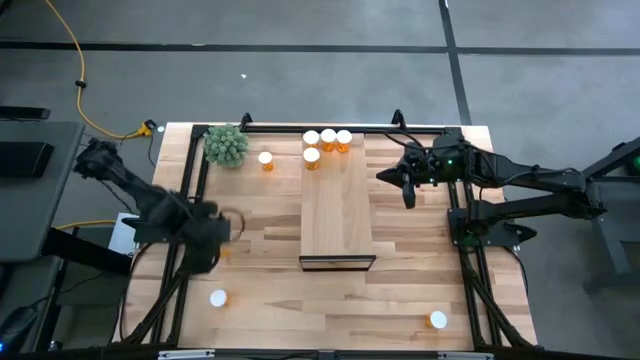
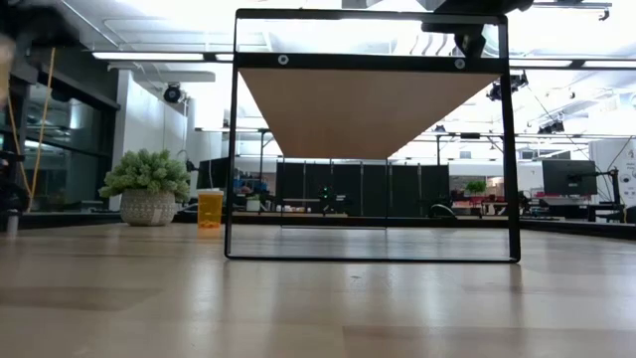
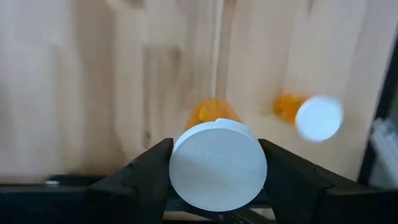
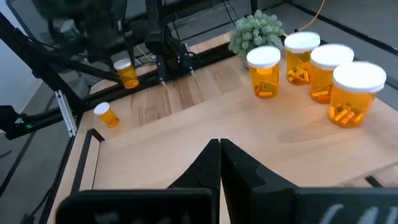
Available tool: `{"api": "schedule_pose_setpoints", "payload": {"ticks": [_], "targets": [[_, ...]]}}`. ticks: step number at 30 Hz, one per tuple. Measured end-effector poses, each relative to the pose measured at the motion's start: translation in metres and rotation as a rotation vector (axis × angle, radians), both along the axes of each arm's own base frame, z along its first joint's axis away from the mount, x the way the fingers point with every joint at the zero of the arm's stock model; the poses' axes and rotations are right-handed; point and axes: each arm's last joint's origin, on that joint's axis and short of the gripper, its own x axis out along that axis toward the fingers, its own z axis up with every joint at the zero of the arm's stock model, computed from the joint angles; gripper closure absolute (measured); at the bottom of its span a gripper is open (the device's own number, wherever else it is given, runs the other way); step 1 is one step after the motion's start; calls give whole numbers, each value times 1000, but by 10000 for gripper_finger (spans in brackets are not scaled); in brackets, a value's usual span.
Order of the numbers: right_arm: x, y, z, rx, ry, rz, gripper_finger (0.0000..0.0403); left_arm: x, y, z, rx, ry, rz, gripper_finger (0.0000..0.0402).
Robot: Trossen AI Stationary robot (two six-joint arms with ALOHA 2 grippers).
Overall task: Pick and place medicine bottles onto shelf by color
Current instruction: Put the orange pill bottle on the shelf
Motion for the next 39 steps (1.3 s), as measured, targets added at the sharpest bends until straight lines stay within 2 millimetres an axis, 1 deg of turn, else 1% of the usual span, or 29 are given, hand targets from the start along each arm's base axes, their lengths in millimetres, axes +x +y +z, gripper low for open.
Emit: {"api": "schedule_pose_setpoints", "payload": {"ticks": [5, 8, 10, 12, 15, 18, 20, 23, 26, 30, 34, 39], "targets": [[0, 0, 1, -3, -14, 0, 403, 14, 37, 59, 51, -154, 80, 191], [0, 0, 1, 0, -15, 0, 403, 32, 59, 87, 122, -236, 107, 191], [0, 0, 1, 13, -16, -5, 403, 47, 74, 103, 183, -271, 111, 191], [0, 0, 2, 15, -18, -5, 403, 63, 88, 116, 242, -289, 113, 190], [1, 1, 3, 23, -32, -4, 403, 92, 108, 130, 302, -334, 96, 190], [2, 1, 5, 43, -62, -7, 403, 123, 124, 137, 342, -385, 66, 190], [3, 1, 7, 51, -80, -11, 403, 143, 132, 137, 364, -404, 40, 190], [4, 2, 7, 51, -85, -4, 403, 171, 140, 129, 371, -398, 4, 190], [9, 5, 3, 56, -63, 16, 403, 195, 145, 115, 357, -364, -22, 190], [23, 9, -5, 60, -28, 44, 403, 222, 152, 91, 346, -301, -27, 190], [36, 10, -10, 52, -33, 55, 403, 240, 163, 72, 341, -254, -14, 190], [40, 9, -8, 25, -73, 58, 403, 248, 183, 66, 362, -239, 20, 190]]}}
